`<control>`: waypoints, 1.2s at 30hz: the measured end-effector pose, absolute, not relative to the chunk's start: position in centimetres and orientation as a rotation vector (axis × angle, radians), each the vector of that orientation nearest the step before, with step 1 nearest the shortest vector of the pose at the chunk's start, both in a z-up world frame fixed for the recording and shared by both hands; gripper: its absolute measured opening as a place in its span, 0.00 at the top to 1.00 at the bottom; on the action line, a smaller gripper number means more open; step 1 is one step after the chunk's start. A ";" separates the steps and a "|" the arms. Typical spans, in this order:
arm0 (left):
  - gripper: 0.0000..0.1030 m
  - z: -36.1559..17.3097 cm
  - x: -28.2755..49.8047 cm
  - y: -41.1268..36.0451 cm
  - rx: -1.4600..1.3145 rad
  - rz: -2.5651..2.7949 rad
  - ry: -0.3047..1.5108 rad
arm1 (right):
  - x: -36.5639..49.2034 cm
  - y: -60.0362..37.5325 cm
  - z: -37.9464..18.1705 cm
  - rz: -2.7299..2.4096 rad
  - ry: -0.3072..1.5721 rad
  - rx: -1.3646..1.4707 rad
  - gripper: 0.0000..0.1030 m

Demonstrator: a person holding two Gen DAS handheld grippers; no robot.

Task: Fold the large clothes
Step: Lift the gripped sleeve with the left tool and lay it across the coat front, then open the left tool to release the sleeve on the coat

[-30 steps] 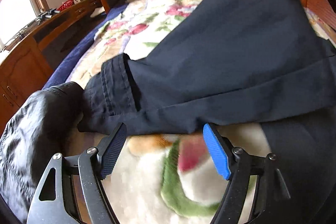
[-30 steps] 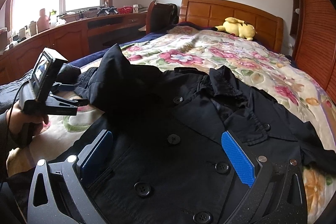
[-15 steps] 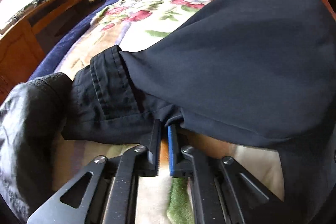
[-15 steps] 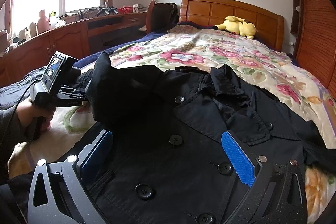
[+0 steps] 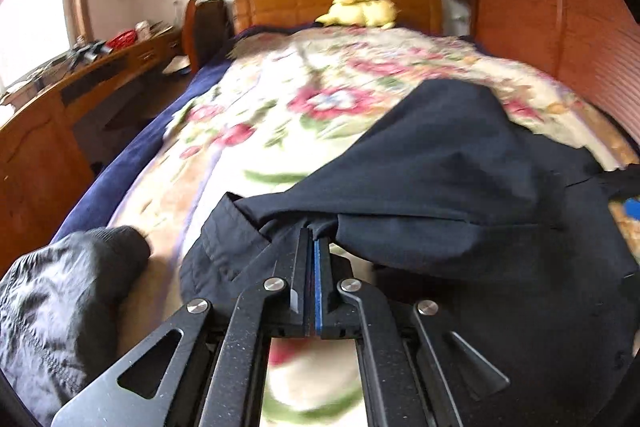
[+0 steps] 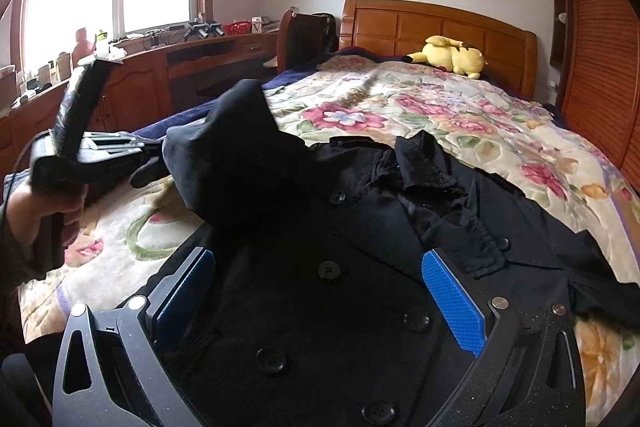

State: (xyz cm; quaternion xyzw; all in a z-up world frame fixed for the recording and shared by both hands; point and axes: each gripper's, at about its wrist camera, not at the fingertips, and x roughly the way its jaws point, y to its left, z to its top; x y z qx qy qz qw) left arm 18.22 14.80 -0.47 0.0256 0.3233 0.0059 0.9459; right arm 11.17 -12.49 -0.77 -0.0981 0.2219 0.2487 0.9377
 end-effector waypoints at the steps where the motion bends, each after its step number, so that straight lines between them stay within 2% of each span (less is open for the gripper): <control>1: 0.99 -0.2 18.3 14.3 0.055 0.000 0.653 | 11.1 -12.7 -0.7 0.505 0.453 -0.197 0.00; 12: 0.99 1.6 17.2 6.7 0.086 -0.153 0.610 | 10.6 -15.6 -0.3 0.448 0.445 -0.151 0.00; 25: 0.98 0.8 15.3 2.6 0.137 -0.195 0.630 | 9.1 -17.5 0.3 0.432 0.417 -0.109 0.00; 27: 0.85 0.0 14.8 3.0 0.130 -0.193 0.651 | 9.0 -17.7 0.4 0.433 0.416 -0.104 0.00; 34: 0.54 -0.6 11.6 4.7 0.056 -0.219 0.628 | 9.4 -17.6 0.3 0.438 0.427 -0.101 0.00; 36: 0.32 -0.8 10.6 5.5 0.033 -0.207 0.611 | 9.5 -17.3 0.3 0.444 0.429 -0.097 0.00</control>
